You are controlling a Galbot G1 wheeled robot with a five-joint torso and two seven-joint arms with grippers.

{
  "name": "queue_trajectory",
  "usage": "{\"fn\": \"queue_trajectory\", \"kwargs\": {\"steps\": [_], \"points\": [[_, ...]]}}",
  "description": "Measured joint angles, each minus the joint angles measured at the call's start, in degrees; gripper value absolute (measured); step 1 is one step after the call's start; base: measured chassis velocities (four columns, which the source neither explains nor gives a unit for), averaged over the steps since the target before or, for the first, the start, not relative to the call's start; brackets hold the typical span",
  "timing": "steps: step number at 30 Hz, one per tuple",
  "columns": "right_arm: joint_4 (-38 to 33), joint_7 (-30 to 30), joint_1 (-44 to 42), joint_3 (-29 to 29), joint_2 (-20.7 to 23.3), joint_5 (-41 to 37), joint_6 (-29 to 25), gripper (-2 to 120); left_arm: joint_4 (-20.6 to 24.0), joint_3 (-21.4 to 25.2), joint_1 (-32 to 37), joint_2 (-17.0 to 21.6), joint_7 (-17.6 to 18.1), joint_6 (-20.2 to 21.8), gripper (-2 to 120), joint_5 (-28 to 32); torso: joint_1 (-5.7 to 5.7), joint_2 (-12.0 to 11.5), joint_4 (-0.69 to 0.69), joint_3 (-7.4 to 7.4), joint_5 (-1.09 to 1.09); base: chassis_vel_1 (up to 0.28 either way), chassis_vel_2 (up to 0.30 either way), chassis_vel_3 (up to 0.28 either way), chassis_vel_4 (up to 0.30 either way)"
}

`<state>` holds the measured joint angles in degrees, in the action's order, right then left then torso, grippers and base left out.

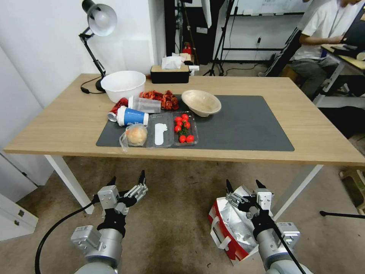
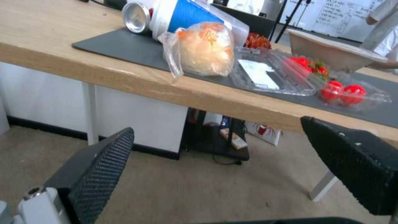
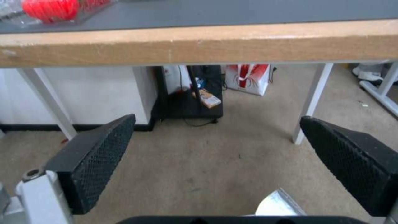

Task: Pick up the food delivery bag from the floor and place it on the table.

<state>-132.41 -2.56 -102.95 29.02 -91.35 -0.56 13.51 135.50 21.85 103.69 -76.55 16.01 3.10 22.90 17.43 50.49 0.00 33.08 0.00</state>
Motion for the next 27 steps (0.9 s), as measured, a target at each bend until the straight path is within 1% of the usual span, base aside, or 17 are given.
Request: {"fn": "queue_trajectory", "kwargs": {"steps": [2, 3, 7, 13, 20, 24, 27], "points": [[0.1, 0.0, 0.0, 0.0, 0.0, 0.0, 0.0, 100, 0.0, 0.0, 0.0, 0.0, -0.2, -0.1, 100, -0.3, -0.33, -0.8, 0.0, -0.48, 0.0, 0.0, 0.0, 0.0, 0.0], [0.1, 0.0, 0.0, 0.0, 0.0, 0.0, 0.0, 100, 0.0, 0.0, 0.0, 0.0, -0.2, -0.1, 100, -0.3, -0.33, -0.8, 0.0, -0.48, 0.0, 0.0, 0.0, 0.0, 0.0], [0.2, 0.0, 0.0, 0.1, 0.0, 0.0, 0.1, 100, -0.2, 0.0, 0.0, 0.0, -0.3, -0.1, 100, -0.3, -0.87, -2.1, 0.0, -1.24, 0.0, 0.0, 0.0, 0.0, 0.0], [0.4, 0.0, 0.3, 0.1, 0.0, 0.0, 0.3, 100, -0.1, 0.0, 0.0, -0.1, -0.3, 0.0, 100, -0.2, -1.5, -3.5, 0.0, -1.98, 0.0, 0.0, 0.0, 0.0, 0.0], [0.9, 0.0, 0.6, 0.1, 0.0, 0.0, 0.3, 100, -0.2, 0.4, 0.2, 0.1, -1.1, -0.2, 100, -0.2, -2.32, -5.5, 0.0, -3.19, 0.0, 0.0, 0.0, 0.0, 0.0], [0.9, 0.0, 0.6, 0.1, 0.0, 0.0, 0.3, 100, -0.2, 0.5, 0.2, 0.1, -1.1, -0.3, 100, -0.3, -2.61, -6.2, 0.0, -3.58, 0.0, 0.0, 0.0, 0.0, 0.0], [1.0, -0.1, 0.4, 0.2, -0.1, 0.0, 0.3, 100, -0.2, 0.4, 0.3, -0.1, -1.2, -0.6, 100, -0.5, -3.05, -7.2, 0.0, -4.2, 0.0, 0.0, 0.0, 0.0, 0.0]]}}
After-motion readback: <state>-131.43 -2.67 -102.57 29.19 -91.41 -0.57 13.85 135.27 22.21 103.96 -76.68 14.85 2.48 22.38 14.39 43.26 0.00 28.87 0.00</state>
